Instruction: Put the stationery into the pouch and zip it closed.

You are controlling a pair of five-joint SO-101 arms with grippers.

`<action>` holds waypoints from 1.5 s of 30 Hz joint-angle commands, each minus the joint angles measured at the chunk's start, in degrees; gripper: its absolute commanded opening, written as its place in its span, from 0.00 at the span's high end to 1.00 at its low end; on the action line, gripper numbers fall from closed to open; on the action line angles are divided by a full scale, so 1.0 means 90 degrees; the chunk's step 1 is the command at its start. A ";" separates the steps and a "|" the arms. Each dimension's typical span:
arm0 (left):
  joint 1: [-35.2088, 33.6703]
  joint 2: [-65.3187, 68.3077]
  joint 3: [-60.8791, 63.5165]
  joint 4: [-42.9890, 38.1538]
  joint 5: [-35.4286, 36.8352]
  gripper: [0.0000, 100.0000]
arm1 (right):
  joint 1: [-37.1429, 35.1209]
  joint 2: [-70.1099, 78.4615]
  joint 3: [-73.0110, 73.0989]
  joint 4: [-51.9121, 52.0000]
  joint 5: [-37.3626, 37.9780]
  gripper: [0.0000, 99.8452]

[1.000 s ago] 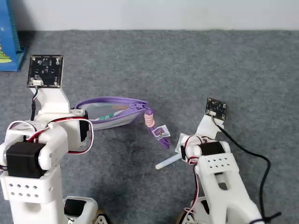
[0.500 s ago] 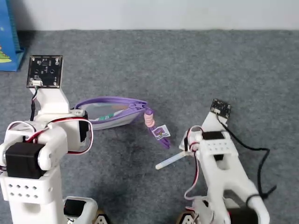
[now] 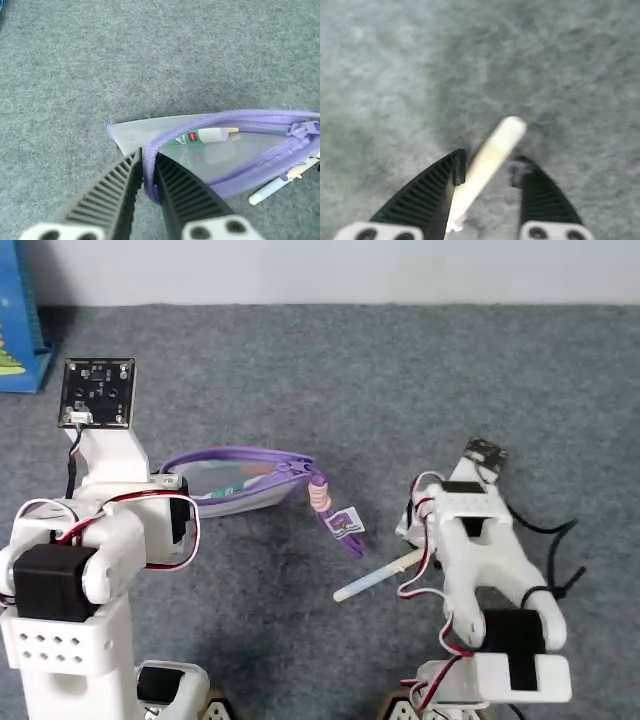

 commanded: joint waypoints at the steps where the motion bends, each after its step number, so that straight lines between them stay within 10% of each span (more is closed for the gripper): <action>1: 0.0020 -0.0029 -0.0005 0.0039 0.0049 0.99 | 0.0015 0.0249 -0.0498 0.0132 -0.0029 0.99; 17: 0.0020 -0.0029 -0.0005 0.0039 0.0049 0.99 | -0.0220 -0.2125 -0.1905 0.2505 0.0244 0.99; 29: 0.0020 -0.0029 0.0093 0.0010 0.0049 0.99 | -0.2349 -0.5485 -0.1915 0.2515 0.0479 0.99; 45: 0.0020 -0.0029 0.0093 0.0010 0.0049 0.99 | -0.3375 -0.6510 -0.1915 -0.1089 0.0723 0.99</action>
